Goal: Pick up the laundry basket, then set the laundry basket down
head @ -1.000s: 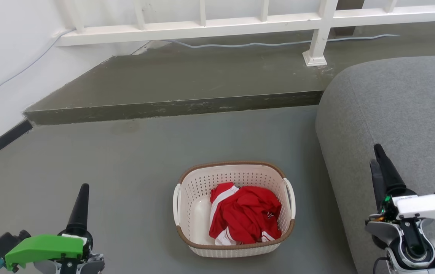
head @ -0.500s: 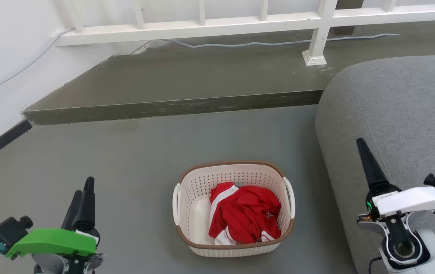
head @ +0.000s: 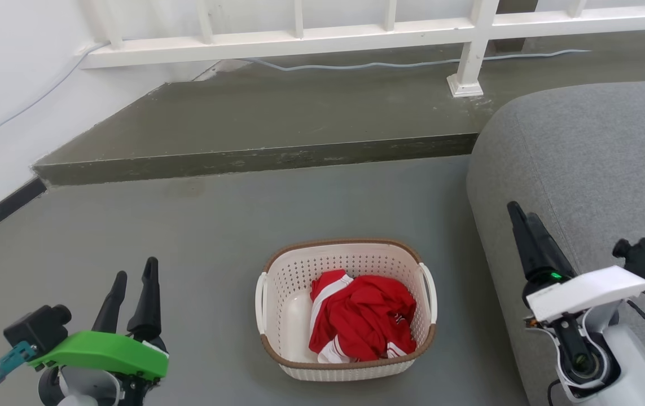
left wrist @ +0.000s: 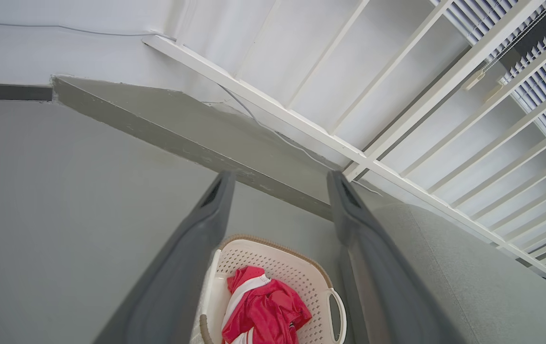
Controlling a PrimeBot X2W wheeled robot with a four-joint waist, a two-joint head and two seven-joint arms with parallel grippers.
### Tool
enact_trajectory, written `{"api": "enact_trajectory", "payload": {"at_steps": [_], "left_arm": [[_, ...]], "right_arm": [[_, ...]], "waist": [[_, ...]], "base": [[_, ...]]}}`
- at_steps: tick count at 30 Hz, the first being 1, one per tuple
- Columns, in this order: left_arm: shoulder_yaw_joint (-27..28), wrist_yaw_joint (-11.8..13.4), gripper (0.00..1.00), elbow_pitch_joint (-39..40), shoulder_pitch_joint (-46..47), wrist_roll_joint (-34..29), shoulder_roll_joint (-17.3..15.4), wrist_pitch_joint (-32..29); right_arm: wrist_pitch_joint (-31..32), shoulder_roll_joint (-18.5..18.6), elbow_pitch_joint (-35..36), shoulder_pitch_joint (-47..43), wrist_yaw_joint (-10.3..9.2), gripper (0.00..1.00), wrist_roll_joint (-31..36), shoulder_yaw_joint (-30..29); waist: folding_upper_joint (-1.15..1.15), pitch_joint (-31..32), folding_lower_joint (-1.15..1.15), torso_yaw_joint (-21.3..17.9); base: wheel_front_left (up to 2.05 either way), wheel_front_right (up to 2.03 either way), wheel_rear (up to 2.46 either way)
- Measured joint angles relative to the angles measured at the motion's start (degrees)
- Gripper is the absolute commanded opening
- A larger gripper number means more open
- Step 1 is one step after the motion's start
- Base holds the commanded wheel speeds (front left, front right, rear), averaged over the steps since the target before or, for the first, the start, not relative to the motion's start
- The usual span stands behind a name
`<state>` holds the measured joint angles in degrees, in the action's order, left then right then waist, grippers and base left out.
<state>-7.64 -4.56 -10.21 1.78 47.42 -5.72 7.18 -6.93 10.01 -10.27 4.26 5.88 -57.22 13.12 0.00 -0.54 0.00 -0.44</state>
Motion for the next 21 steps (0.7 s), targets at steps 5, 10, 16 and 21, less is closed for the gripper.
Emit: {"api": "enact_trajectory", "payload": {"at_steps": [5,10,16,21], "left_arm": [[-0.4,0.3,1.00,0.5,0.0,-3.5,0.5,0.7],[-1.2,0.6,1.00,1.1,0.1,-7.3,1.1,1.7],[-1.8,1.0,1.00,1.5,0.1,-12.0,1.3,2.6],[-2.1,1.1,1.00,1.8,0.1,-16.9,1.4,3.8]], "right_arm": [[-0.9,0.1,0.0,0.5,-1.01,1.00,3.9,0.7],[-1.6,0.1,0.1,1.4,-2.00,1.00,8.3,1.6],[-2.7,0.0,0.1,1.4,-3.01,1.00,13.2,2.8],[-4.0,0.0,0.1,1.5,-4.30,1.00,17.8,3.9]], "waist": [[0.00,0.0,0.00,0.0],[0.00,0.1,0.00,-0.1],[0.00,0.1,0.00,-0.1],[0.00,0.0,0.00,-0.2]], "base": [[0.00,0.00,0.00],[0.00,0.00,0.00],[0.00,0.00,0.00],[0.00,0.00,0.00]]}}
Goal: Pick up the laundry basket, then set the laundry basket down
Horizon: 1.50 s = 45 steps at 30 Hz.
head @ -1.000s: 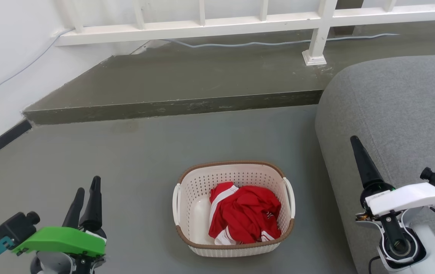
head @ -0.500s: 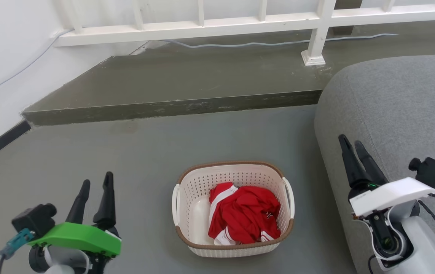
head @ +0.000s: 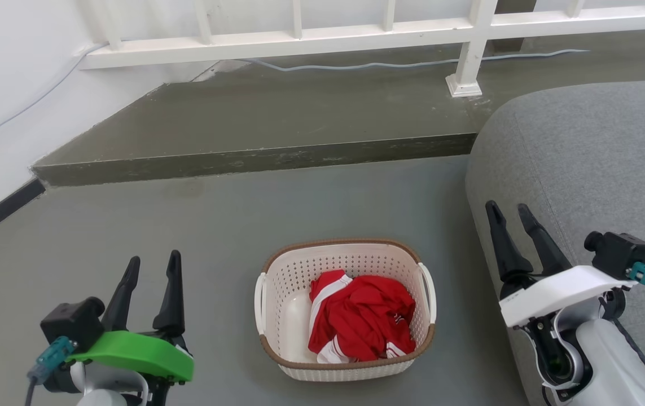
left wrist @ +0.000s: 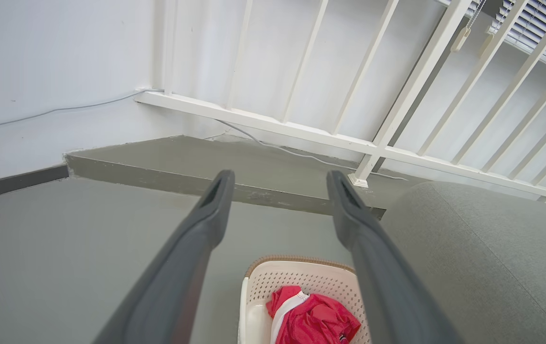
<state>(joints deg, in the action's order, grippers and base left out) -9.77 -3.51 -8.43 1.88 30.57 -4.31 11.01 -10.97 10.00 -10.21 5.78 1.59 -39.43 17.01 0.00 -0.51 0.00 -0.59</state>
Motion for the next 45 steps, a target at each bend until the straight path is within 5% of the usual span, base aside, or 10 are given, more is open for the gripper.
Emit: {"api": "enact_trajectory", "payload": {"at_steps": [18,45], "left_arm": [[-1.5,0.0,1.00,1.2,0.5,-13.3,0.4,3.2],[-0.4,-0.6,1.00,0.9,0.5,-14.2,1.4,3.2]], "right_arm": [[-3.3,0.1,-1.3,1.3,-1.77,1.00,12.8,3.6],[-3.4,-0.8,-3.5,2.0,-1.51,1.00,14.3,2.4]], "waist": [[0.00,0.3,0.00,-0.2],[0.00,0.3,0.00,-0.3]], "base": [[0.00,0.00,0.00],[0.00,0.00,0.00]]}}
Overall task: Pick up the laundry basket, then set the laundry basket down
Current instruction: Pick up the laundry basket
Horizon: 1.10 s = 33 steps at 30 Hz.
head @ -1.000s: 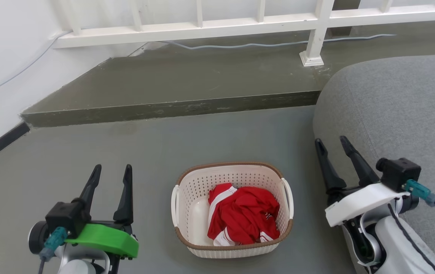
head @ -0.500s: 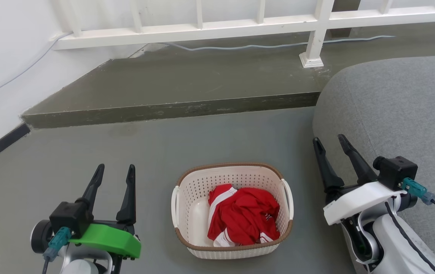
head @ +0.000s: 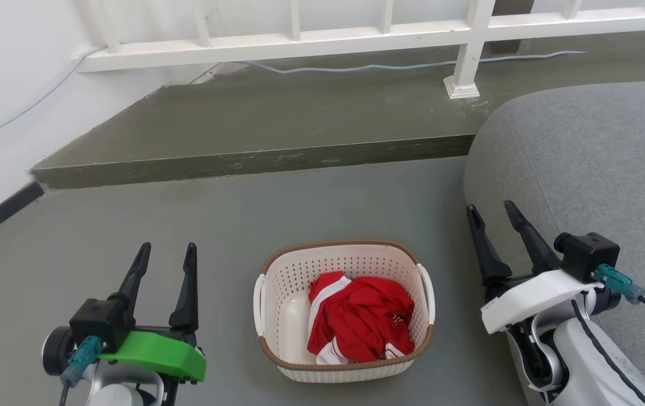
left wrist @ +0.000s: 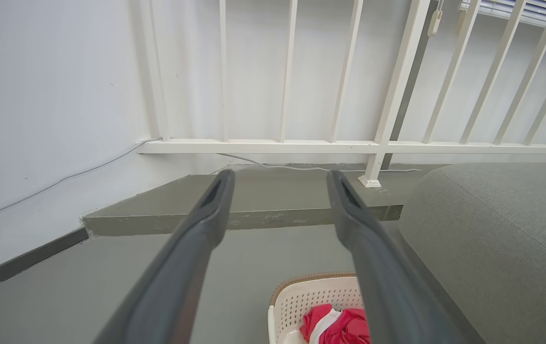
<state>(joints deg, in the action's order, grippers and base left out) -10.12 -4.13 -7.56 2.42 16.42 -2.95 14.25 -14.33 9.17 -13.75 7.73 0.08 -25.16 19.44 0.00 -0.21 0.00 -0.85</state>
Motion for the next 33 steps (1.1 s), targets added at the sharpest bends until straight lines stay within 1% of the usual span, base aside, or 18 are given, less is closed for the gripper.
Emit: {"api": "enact_trajectory", "payload": {"at_steps": [3,16,22,25,33], "left_arm": [[0.3,-0.2,1.00,0.1,0.0,0.0,0.1,0.0],[0.7,-0.5,1.00,1.3,1.1,0.0,0.2,0.0],[-0.3,-0.9,1.00,1.7,3.6,0.0,0.3,0.0],[-0.6,-1.0,1.00,1.7,4.6,0.0,0.3,0.0],[-1.1,-1.5,1.00,0.5,9.1,0.0,0.4,0.2]], "right_arm": [[0.0,-0.1,-0.3,0.0,0.38,1.00,0.0,-0.1],[0.0,-0.1,-0.3,0.4,0.38,1.00,0.5,-1.4],[0.0,-0.2,-0.2,2.1,0.22,1.00,0.6,-2.8],[0.0,-0.3,-0.1,2.7,-0.10,1.00,0.6,-3.0],[0.0,-0.8,-0.6,6.4,-0.10,1.00,1.0,-3.1]], "waist": [[0.00,-0.3,0.00,-0.1],[0.00,-5.3,0.00,-1.0],[0.00,-9.3,0.00,-1.3],[0.00,-10.6,0.00,-1.4],[0.00,-16.4,0.00,-1.4]], "base": [[0.00,0.00,0.00],[0.00,0.00,0.00],[0.00,0.00,0.00],[0.00,0.00,0.00],[0.00,0.00,0.00]]}}
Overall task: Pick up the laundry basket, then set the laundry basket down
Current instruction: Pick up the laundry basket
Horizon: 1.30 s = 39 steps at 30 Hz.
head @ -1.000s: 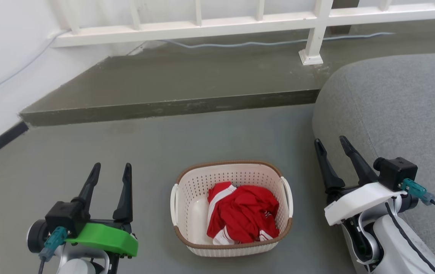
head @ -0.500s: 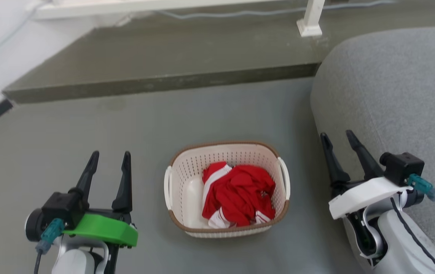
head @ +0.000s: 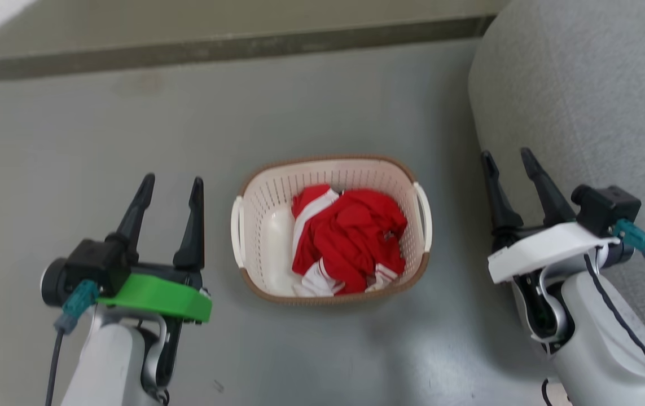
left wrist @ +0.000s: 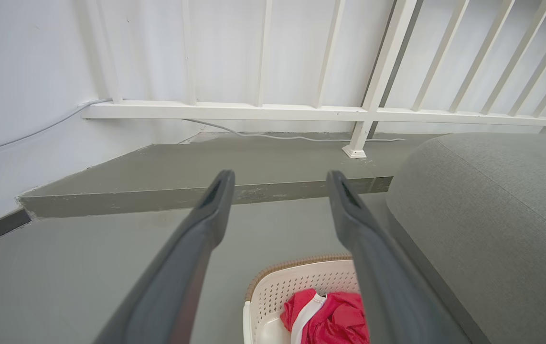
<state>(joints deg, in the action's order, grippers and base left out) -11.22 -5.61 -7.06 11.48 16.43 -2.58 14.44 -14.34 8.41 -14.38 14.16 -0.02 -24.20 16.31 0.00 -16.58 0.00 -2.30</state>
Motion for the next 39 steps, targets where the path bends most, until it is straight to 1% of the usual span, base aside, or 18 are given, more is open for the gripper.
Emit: {"api": "enact_trajectory", "payload": {"at_steps": [8,9,16,23,25,30,32,39], "left_arm": [[-0.7,-0.5,1.00,-2.9,4.9,0.0,0.1,0.0],[-1.0,-0.5,1.00,-4.3,6.1,0.0,0.1,0.1],[-1.2,-1.0,1.00,-10.2,10.6,0.6,0.3,0.1],[-1.7,-1.0,1.00,-17.5,15.8,1.0,0.5,0.0],[-2.1,-1.0,1.00,-20.4,18.2,1.0,0.5,-0.3],[-2.3,-1.2,1.00,-25.3,22.3,1.6,0.7,-1.0],[-2.2,-1.3,1.00,-27.1,23.6,1.8,0.7,-1.4],[-2.3,-1.3,1.00,-32.0,29.0,3.2,0.9,-2.7]], "right_arm": [[0.0,-0.1,-3.3,3.4,0.00,1.00,0.1,-0.6],[0.0,-0.1,-4.3,4.3,0.00,1.00,0.1,-0.6],[0.3,0.1,-8.2,8.5,0.10,1.00,0.1,-0.8],[0.8,-0.6,-13.3,13.1,0.89,1.00,0.0,-0.8],[0.9,-0.9,-15.7,14.7,1.29,1.00,-0.1,-0.6],[1.5,-1.3,-19.4,17.3,1.54,1.00,-0.4,-0.5],[1.9,-1.5,-20.8,18.5,1.94,1.00,-0.5,-0.3],[3.0,-2.4,-25.3,23.4,2.10,1.00,-0.5,0.5]], "waist": [[0.00,-6.0,0.00,-0.1],[0.00,-7.5,0.00,0.0],[0.00,-12.6,0.00,0.1],[0.00,-17.4,0.01,0.2],[0.00,-19.2,0.00,0.2],[0.00,-21.9,0.01,0.3],[0.00,-23.0,0.01,0.4],[0.00,-26.7,0.00,0.3]], "base": [[0.00,0.00,0.00],[0.00,0.00,0.00],[0.00,0.00,0.00],[0.00,0.00,0.00],[0.00,0.00,0.00],[0.00,0.00,0.00],[0.00,0.00,0.00],[0.00,0.00,0.00]]}}
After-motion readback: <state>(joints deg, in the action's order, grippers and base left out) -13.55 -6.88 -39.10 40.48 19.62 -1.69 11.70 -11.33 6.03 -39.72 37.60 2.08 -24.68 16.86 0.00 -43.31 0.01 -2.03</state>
